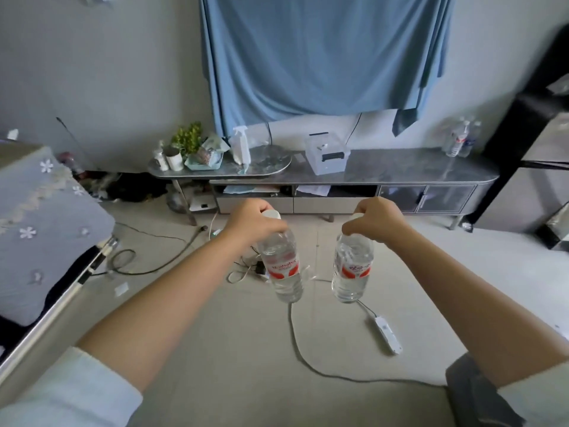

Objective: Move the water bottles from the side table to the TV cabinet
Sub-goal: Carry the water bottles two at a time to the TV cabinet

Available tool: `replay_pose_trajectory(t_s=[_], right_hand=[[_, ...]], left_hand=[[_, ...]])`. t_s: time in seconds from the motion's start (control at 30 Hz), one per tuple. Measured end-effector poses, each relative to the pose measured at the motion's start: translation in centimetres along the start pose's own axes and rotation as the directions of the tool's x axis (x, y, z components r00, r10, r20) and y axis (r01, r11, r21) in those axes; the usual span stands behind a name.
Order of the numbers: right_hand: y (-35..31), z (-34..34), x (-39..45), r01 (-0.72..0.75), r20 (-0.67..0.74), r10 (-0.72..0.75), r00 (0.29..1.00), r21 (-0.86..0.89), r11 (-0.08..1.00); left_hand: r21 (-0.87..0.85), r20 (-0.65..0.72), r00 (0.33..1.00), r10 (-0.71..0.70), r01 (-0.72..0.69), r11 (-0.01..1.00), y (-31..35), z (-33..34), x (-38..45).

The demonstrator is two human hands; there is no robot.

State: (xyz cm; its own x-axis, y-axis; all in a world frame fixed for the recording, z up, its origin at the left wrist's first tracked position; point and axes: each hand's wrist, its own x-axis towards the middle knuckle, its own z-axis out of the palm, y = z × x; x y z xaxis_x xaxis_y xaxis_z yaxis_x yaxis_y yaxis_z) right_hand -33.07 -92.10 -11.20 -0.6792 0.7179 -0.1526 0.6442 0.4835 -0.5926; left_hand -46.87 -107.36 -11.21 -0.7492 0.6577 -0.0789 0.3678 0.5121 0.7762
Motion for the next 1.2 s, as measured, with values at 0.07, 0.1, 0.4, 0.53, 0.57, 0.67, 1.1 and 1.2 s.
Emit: replay_pose_trajectory(t_s=[0.07,0.1,0.4,0.53,0.57,0.67,1.1,1.2], right_hand=[[0.7,-0.5,3.0,-0.031,-0.008,0.031,0.999,0.019,0.999],[1.0,-0.7,4.5,-0.048,-0.006,0.048,0.999,0.018,0.999],[2.0,-4.4,19.0,-0.193,-0.075,0.196,0.978,0.046,0.98],[3.1,-6.3,24.6,-0.252,-0.105,0.259,0.96,0.075,0.965],[3.6,-6.8,26.2,-0.269,-0.119,0.277,0.954,0.076,0.96],[5.3,-8.2,29.8,-0.291,-0.138,0.299,0.944,0.081,0.953],[16.4,-21.0,46.2,-0.292,-0.092,0.285,0.954,-0.073,0.954],[19.2,-23.9,49.6,-0.296,-0.138,0.288,0.948,-0.039,0.954]], left_hand=[[0.003,0.016,1.0,0.022,-0.022,1.0,0.7,1.2,3.3],[0.012,0.029,0.999,0.035,-0.035,0.999,1.1,1.6,5.0],[0.069,0.207,0.964,0.169,-0.186,0.98,4.7,3.7,22.8],[0.086,0.24,0.944,0.226,-0.253,0.964,6.8,5.3,29.6],[0.085,0.239,0.945,0.223,-0.249,0.965,7.2,5.9,31.3],[0.068,0.232,0.952,0.201,-0.222,0.973,8.5,7.8,35.7],[0.104,0.371,0.888,0.27,-0.328,0.939,22.4,20.6,53.9],[0.084,0.388,0.871,0.301,-0.358,0.93,25.7,23.9,57.5]])
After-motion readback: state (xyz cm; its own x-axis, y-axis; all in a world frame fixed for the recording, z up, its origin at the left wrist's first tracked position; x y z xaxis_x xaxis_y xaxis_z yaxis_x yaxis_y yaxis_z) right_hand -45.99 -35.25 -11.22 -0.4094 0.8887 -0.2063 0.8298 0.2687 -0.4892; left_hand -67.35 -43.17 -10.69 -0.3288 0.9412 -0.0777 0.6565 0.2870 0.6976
